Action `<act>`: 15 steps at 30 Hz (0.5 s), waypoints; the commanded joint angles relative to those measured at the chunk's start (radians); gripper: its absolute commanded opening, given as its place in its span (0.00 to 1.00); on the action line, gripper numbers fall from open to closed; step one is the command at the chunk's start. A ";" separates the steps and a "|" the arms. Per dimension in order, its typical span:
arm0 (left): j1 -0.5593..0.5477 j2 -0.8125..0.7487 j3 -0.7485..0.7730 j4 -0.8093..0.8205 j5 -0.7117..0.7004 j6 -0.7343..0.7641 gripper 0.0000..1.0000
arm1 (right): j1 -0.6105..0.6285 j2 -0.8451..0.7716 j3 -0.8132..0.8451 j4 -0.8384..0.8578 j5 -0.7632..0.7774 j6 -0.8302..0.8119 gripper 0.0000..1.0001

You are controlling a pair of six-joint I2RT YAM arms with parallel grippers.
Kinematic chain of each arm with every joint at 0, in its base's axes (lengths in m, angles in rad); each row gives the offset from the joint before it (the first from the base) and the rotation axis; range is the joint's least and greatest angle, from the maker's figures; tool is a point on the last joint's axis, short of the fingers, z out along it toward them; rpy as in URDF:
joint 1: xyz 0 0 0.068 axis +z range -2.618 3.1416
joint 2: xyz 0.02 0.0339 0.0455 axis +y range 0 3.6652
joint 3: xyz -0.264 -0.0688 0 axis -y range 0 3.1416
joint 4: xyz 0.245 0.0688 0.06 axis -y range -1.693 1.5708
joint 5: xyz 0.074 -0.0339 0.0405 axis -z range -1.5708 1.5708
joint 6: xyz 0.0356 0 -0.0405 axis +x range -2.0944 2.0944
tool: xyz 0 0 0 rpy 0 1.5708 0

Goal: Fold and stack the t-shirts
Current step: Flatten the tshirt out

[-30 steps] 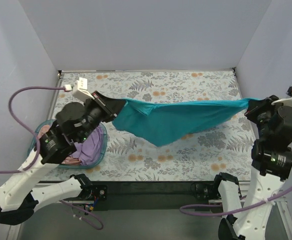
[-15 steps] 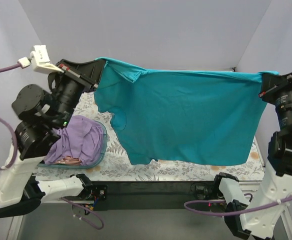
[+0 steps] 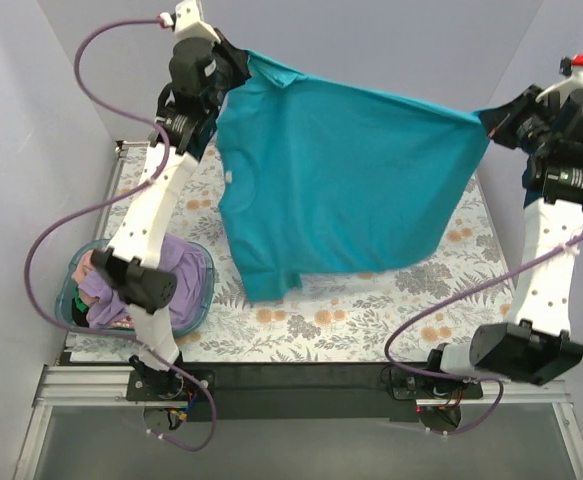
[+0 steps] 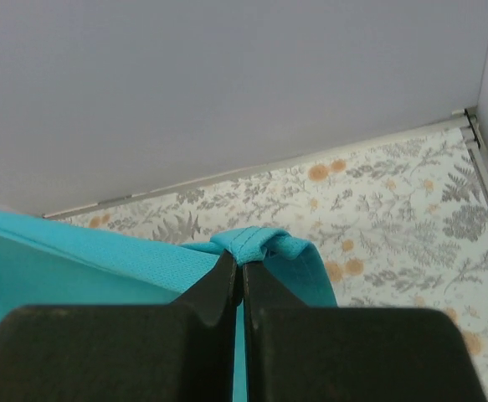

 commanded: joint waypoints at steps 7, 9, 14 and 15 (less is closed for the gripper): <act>0.110 -0.098 -0.009 0.287 0.358 0.036 0.00 | -0.002 -0.036 0.065 0.092 -0.027 -0.027 0.01; 0.110 -0.227 -0.258 0.329 0.345 0.054 0.00 | -0.002 -0.117 -0.123 0.195 -0.053 -0.020 0.01; 0.115 -0.524 -0.862 0.470 0.331 0.003 0.00 | -0.002 -0.234 -0.531 0.288 -0.090 -0.054 0.01; 0.115 -0.525 -0.937 0.470 0.326 -0.022 0.00 | -0.002 -0.243 -0.532 0.290 -0.090 -0.053 0.01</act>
